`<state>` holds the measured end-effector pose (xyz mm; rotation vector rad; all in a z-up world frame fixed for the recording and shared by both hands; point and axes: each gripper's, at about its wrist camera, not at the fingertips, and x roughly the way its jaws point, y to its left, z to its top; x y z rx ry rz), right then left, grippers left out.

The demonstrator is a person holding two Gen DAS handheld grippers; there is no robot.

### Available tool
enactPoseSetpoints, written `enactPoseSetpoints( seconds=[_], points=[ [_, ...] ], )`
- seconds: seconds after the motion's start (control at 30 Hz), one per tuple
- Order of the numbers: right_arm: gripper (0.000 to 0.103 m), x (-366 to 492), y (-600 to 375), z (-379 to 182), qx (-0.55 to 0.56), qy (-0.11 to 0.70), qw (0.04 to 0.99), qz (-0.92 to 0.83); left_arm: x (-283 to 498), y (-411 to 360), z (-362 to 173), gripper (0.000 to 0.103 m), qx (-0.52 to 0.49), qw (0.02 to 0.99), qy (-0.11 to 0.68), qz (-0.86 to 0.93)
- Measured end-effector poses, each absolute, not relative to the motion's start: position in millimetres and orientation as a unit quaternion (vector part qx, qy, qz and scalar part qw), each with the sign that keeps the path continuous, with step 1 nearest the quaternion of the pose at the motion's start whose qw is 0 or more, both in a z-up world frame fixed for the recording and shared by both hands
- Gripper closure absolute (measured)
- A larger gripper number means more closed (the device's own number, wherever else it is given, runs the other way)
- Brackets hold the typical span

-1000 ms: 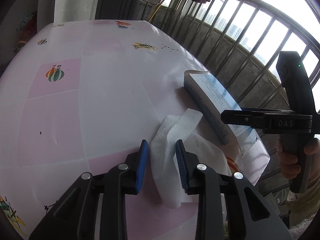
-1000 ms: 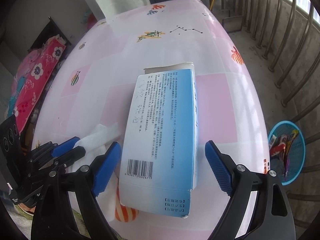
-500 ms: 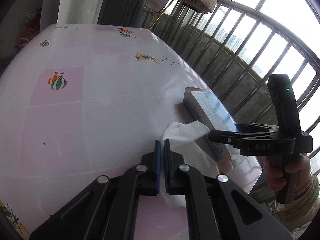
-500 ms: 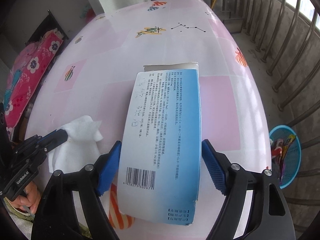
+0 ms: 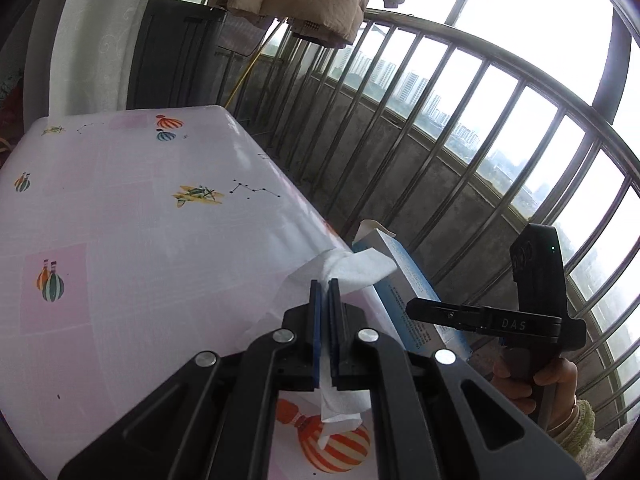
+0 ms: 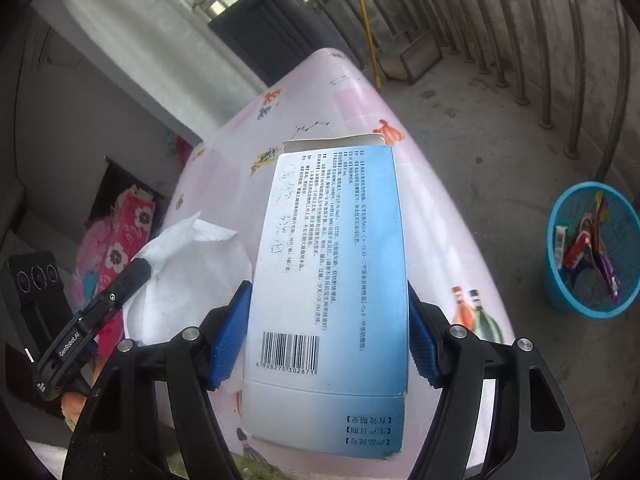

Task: Collect trash
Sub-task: 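Carry the box and tissue in both grippers over the blue wastebasket, then open both grippers to drop the box and tissue into the wastebasket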

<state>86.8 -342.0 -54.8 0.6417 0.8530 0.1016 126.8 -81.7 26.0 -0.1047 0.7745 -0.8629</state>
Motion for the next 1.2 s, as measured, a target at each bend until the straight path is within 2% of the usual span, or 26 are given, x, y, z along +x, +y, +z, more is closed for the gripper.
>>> enactPoseSetpoints(
  seconds=[0.2,0.37,0.7,0.93,1.0,1.03,1.07,1.2],
  points=[
    [0.037,9.8,-439.3,-44.2,0.396,0.304,0.864,-0.064,133.4,-176.7,45.1,0.100,-0.013,0.797,0.369,-0.479],
    [0.037,-42.9,-504.3,-68.9,0.468,0.261,0.830,-0.153,133.1,-270.4,42.7,0.100,0.018,0.749,0.397,-0.530],
    [0.036,-50.7,-569.9,-152.3,0.564,0.262,0.753,-0.214,121.6,-449.2,-11.3,0.100,0.096,0.668,0.466,-0.571],
    [0.033,-34.5,-614.9,-206.9,0.606,0.278,0.709,-0.228,128.2,-539.4,-50.4,0.099,0.123,0.651,0.485,-0.571],
    [0.030,-23.4,-626.2,-222.2,0.617,0.288,0.696,-0.229,133.1,-557.0,-66.8,0.083,0.136,0.645,0.495,-0.566],
    [0.028,-18.4,-632.1,-232.6,0.619,0.294,0.692,-0.230,136.1,-564.4,-77.1,0.057,0.141,0.642,0.504,-0.560],
    [0.028,-12.3,-637.4,-243.4,0.617,0.304,0.688,-0.232,139.9,-568.4,-85.9,0.043,0.139,0.642,0.510,-0.555],
    [0.028,-5.6,-643.4,-271.7,0.609,0.343,0.665,-0.263,153.8,-561.7,-99.6,0.043,0.119,0.652,0.529,-0.529]
  ],
)
